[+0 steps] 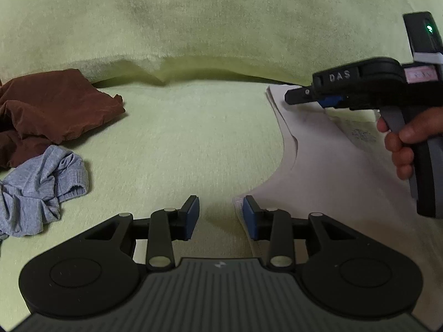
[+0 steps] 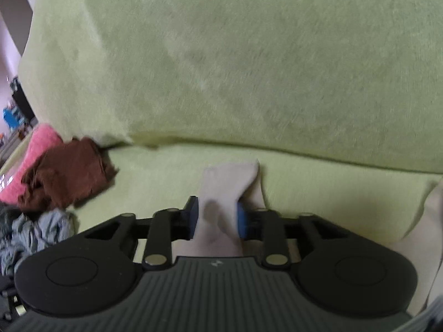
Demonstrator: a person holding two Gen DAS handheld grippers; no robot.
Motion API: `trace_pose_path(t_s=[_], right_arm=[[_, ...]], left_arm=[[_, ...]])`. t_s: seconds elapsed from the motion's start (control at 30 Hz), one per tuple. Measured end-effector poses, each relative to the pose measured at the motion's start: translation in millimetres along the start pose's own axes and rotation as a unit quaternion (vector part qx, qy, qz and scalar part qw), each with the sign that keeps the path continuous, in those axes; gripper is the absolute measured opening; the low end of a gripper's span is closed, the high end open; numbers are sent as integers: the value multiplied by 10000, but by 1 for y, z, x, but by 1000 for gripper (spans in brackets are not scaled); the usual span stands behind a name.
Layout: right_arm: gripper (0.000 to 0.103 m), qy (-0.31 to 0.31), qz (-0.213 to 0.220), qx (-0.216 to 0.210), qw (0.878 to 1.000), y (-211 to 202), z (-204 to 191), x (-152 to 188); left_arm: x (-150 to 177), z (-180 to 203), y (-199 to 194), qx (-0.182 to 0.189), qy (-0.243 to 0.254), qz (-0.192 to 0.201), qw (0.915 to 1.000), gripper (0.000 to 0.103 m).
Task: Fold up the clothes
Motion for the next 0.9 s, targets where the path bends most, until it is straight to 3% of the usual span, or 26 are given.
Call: trace_pose_path(t_s=[0.03,0.13,0.2,0.27,0.33,0.37,0.47,0.67,0.77,0.9], right_arm=[[0,-65,-42,36,10000,6,-1,-2],[0,-170,-86,96,9998,20,-3,-6],[1,-226,-37,160,9996,24,-5,-10],[14,-331,-52,235,9992,27,-9,-11],[63,-389,-3,253,9989,16,-12,-11],[66,-419,66,396,9983,3,-11,-10],[65,-371,274,587,9972,-48,9,-3],[64,730,560,942,9913,-161,106,41],[62,1543,460,976,9821,-184,157,75],[55,2152,568,558,9733,-170,186,94]], left_arm=[[0,-1,0,-24,-11,12,10000,42],[-4,-16,5,-599,52,200,9980,36],[-3,-23,8,-531,-150,49,9985,36],[-4,-26,8,-508,-245,9,9984,36],[-7,-27,2,-563,-231,125,9981,36],[-8,-27,0,-574,-224,169,9980,36],[-9,-27,-5,-583,-264,210,9977,36],[-9,-13,-8,-653,-193,166,9975,37],[-13,1,-13,-623,-98,252,9977,38],[-8,16,-15,-654,41,243,9976,39]])
Point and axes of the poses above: each gripper's, at about its wrist camera, not at the fingertips, and y roughly the way its jaws point, z to its right, x to its underside, the point moved 9 cm from there along y, roughly the way its jaws point, and after that the axes turned 14 degrees about -y, right-handed, at the moved point
